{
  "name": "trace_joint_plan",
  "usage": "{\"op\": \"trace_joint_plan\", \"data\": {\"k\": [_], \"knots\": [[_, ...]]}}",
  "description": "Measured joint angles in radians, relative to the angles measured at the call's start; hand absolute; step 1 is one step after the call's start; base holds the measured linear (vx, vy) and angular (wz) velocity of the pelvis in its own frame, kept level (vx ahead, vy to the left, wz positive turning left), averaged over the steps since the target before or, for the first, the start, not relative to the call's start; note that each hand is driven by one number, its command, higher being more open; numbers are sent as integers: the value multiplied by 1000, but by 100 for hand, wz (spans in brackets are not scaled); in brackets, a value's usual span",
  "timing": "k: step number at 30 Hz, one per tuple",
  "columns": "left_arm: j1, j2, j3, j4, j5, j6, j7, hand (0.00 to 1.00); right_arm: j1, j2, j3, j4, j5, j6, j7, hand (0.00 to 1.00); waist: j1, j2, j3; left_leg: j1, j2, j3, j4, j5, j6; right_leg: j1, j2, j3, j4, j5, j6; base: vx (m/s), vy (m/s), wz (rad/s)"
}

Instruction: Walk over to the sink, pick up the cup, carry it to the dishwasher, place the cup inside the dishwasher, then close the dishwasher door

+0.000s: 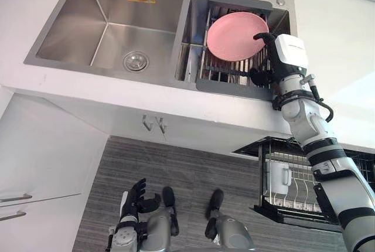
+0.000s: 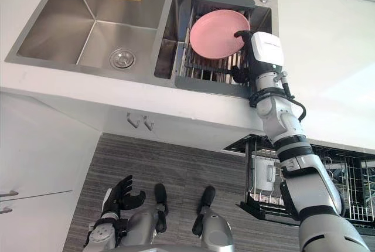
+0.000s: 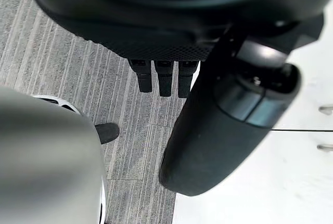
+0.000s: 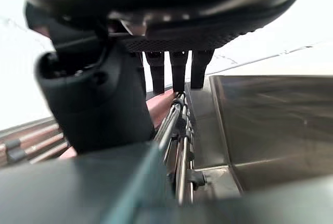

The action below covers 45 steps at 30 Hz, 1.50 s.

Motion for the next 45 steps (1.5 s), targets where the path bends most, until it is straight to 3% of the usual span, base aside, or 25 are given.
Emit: {"op": "trace_joint_plan", "data": {"k": [4, 18, 19, 25, 31, 45], "knots": [[-18, 3, 0, 10, 0, -2, 5, 90, -7, -3, 4, -17, -1, -25, -47, 30, 0, 2, 20, -9, 10, -2, 12, 1, -3, 0, 9, 0, -5, 5, -6, 0, 0, 0], [-24, 2, -1, 14, 0, -1, 8, 90, 1, -11, 13, -68, 14, -36, -33, 30, 0, 8, 24, -9, 19, -3, 6, 8, -14, 0, 20, 3, -16, 15, -16, 2, 2, 0], [-24, 1, -1, 14, 0, -1, 8, 90, 11, -15, 11, -86, 14, -36, -33, 90, 0, 9, 25, -8, 19, -3, 6, 10, -17, 0, 23, 4, -17, 18, -20, 51, 23, -2], [-23, -2, -1, 13, 0, 0, 7, 90, 37, -23, 11, -134, 19, -49, -31, 90, 0, 11, 25, 9, 20, 0, 0, 21, -14, 11, 28, 7, -18, 19, -21, 45, 24, -1], [-23, -14, -2, 9, 0, 2, 4, 90, 37, -64, -9, -216, 19, -64, -27, 90, 28, 23, 22, 37, 16, 1, -20, 22, -15, 34, 29, 8, -28, 18, -21, 27, 30, 0], [-8, -11, -21, 10, 2, 5, 2, 90, 89, -61, -11, -283, 19, -86, -34, 90, 32, 21, -3, 99, 4, -1, -71, 37, -15, 74, 22, 53, -28, 8, -12, 29, 30, 1]]}}
